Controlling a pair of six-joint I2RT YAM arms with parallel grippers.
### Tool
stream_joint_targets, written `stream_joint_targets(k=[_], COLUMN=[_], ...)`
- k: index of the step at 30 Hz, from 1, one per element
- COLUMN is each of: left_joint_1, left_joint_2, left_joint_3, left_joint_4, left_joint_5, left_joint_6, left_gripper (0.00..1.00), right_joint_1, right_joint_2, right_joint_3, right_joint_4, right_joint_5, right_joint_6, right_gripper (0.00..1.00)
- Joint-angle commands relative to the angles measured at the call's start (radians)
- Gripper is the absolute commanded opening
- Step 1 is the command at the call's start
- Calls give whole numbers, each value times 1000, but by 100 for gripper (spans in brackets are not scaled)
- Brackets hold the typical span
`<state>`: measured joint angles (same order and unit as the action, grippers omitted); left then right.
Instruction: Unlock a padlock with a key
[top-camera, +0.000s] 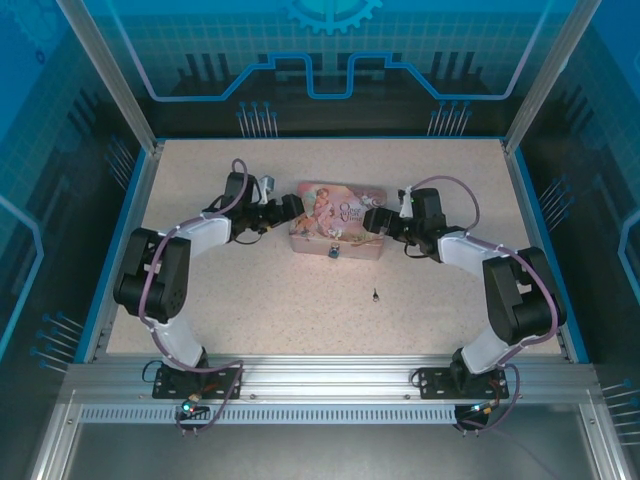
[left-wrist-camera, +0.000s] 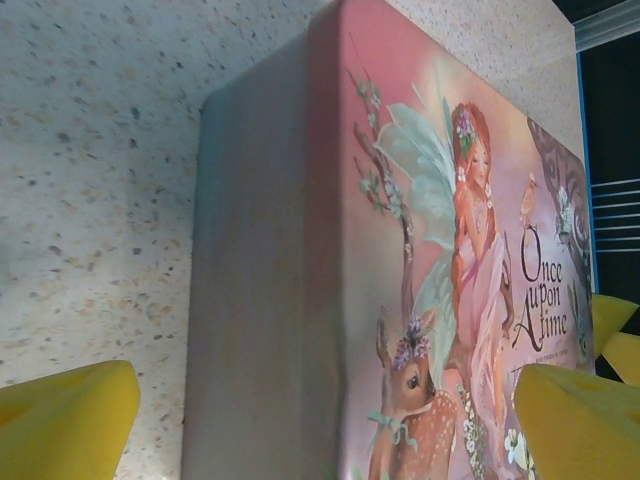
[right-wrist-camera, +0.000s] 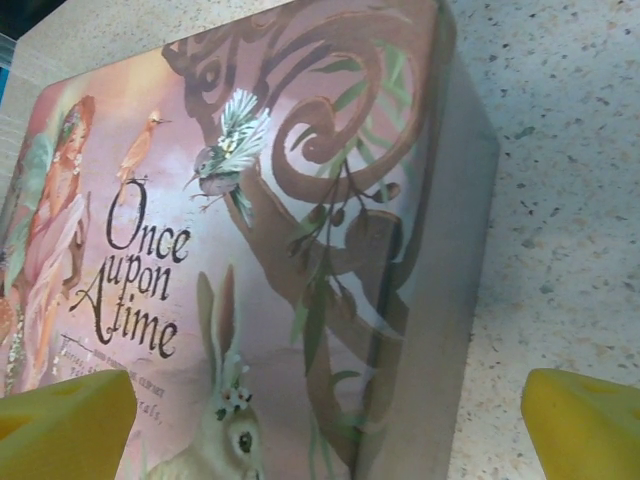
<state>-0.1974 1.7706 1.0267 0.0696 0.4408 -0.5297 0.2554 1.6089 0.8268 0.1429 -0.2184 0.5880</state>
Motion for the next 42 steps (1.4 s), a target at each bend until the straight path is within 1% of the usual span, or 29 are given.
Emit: stream_joint_targets(k=[1, 6, 10, 13, 19, 23, 28, 30, 34, 38, 40, 42], left_joint_1=[-12, -19, -19, -18, -19, -20, -19, -19, -14, -3, 0, 1], left_joint_2=[20, 17, -16, -46, -91, -137, -180, -180, -199, -277, -333, -388], left_joint_3=[33, 34, 12, -12, -55, -105, -143, -138, -127, -131, -155, -180], left_joint_4=[-14, -8, -4, 7, 4, 0, -17, -32, -62, -100, -98, -93], left_joint_5=[35, 44, 29, 13, 17, 13, -47, -76, -139, -240, -283, -309], left_joint_6=[-18, -19, -12, -11, -15, -20, -5, 1, 16, 42, 53, 68], left_gripper=[98, 98, 97, 98, 98, 98, 99, 99, 99, 99, 99, 99], right_joint_1=[24, 56, 98, 143, 218, 235, 241, 242, 232, 223, 225, 231], right_joint_2=[5, -3, -22, -43, -76, -93, -106, -117, -172, -259, -291, -306], right_joint_3=[33, 39, 40, 36, 14, 13, 21, 28, 46, 47, 47, 46], right_joint_4=[14, 1, -10, -32, -52, -86, -141, -189, -314, -489, -566, -637], right_joint_5=[-49, -78, -86, -55, -17, 2, 3, 33, 146, 291, 326, 322], right_joint_6=[18, 35, 38, 42, 61, 49, 18, -10, -67, -126, -148, -153], right_gripper=[100, 100, 100, 100, 100, 100, 100, 100, 100, 99, 95, 88])
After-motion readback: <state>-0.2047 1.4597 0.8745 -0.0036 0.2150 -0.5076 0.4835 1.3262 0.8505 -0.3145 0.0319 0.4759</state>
